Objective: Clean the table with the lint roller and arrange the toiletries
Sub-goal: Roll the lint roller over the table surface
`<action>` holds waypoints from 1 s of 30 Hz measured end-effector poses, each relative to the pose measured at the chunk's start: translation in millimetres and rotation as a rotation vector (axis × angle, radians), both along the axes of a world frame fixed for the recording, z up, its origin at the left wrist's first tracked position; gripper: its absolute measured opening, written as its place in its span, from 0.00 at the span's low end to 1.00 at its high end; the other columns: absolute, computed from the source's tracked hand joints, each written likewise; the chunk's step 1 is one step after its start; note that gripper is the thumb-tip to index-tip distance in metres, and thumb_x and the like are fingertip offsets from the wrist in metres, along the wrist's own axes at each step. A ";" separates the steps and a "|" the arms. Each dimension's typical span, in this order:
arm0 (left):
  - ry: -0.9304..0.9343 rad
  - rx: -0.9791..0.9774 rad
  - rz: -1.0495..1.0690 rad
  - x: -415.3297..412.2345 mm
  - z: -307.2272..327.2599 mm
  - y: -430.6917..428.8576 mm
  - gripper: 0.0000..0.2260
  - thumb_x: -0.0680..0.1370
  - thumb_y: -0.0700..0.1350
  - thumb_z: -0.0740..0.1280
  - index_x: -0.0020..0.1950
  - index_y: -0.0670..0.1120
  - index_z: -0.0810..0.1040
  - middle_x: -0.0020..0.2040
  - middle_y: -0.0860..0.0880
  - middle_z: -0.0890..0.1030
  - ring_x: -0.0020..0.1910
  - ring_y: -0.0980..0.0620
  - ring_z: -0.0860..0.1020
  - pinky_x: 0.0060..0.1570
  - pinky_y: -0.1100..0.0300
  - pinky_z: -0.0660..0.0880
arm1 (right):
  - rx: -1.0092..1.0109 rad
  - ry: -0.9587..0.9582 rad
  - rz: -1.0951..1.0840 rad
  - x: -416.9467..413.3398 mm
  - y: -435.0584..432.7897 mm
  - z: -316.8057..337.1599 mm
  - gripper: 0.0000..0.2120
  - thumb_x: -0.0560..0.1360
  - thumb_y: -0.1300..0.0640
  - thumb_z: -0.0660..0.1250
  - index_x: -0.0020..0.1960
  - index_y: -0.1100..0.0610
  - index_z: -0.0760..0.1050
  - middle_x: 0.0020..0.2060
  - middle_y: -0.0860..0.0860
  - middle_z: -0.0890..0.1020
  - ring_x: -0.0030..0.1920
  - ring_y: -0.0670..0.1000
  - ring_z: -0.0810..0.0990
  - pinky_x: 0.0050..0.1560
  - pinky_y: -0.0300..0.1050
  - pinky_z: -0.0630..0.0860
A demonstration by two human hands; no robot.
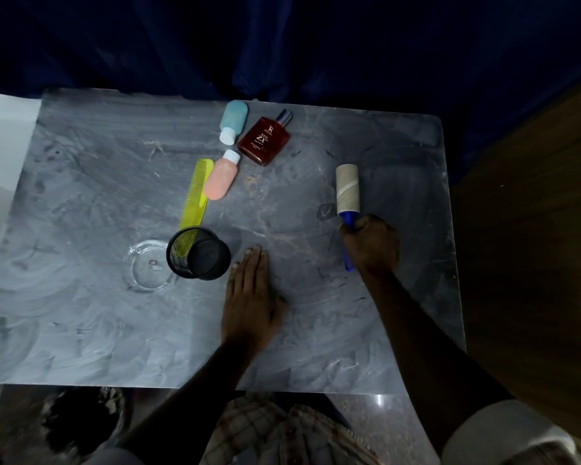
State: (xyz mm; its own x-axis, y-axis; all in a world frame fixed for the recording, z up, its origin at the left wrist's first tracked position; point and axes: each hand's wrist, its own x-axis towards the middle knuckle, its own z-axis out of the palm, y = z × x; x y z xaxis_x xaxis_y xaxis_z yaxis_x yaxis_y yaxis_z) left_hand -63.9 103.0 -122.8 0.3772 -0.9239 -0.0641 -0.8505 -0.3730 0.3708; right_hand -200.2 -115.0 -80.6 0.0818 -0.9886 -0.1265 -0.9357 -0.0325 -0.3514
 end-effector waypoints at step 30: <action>0.298 -0.230 -0.001 -6.7 75.3 30.0 0.31 0.80 0.47 0.67 0.83 0.45 0.67 0.82 0.47 0.70 0.82 0.50 0.67 0.80 0.54 0.68 | 0.063 0.029 -0.055 19.8 10.1 -3.9 0.37 0.62 0.26 0.61 0.50 0.56 0.81 0.45 0.54 0.86 0.46 0.56 0.86 0.41 0.47 0.81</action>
State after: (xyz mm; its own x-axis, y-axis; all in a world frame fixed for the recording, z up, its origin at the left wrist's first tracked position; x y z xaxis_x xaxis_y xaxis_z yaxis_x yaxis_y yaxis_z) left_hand -70.5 133.0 -47.5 0.3721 -0.9274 0.0385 -0.6933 -0.2502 0.6758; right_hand -180.4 -104.9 -84.5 0.0227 -0.9815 -0.1901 -0.9451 0.0409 -0.3243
